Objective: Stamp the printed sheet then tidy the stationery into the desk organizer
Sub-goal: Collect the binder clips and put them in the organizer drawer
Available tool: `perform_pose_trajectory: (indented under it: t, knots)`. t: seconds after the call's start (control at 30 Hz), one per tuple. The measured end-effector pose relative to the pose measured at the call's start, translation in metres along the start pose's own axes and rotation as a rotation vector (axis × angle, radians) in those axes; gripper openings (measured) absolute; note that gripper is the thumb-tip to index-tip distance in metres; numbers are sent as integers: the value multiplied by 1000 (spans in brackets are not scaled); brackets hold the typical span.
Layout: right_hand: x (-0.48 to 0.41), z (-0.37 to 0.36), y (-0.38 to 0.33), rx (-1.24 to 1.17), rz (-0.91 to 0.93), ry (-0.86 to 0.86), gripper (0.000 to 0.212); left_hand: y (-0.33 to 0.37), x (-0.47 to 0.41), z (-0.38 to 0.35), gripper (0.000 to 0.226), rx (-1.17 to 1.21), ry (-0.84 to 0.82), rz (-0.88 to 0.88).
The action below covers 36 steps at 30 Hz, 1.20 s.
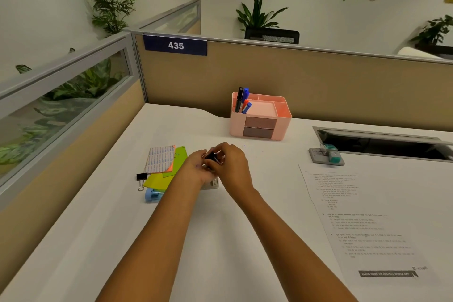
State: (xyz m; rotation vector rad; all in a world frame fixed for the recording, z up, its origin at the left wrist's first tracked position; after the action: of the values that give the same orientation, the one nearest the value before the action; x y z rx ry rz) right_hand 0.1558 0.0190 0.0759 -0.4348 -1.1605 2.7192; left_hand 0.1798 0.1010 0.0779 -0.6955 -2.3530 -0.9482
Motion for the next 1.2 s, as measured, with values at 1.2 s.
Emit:
perform_pose_trajectory:
  t: [1.2]
  knots:
    - [-128, 11, 90, -1606, -1022, 272, 42, -1, -99, -52, 13, 69, 81, 22]
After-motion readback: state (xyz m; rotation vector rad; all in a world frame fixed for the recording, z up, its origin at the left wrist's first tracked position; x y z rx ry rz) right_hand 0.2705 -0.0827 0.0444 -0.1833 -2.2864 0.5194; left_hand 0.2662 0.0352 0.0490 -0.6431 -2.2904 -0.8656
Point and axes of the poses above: each hand's wrist, its own x-axis away from the middle knuckle, its own z-axis out of the back of the hand, y = z × x, the point moved 2 cm from there along -x, towards the middle knuckle, and after that the axes turned 3 degrees about -z, right-handed, at the moved point
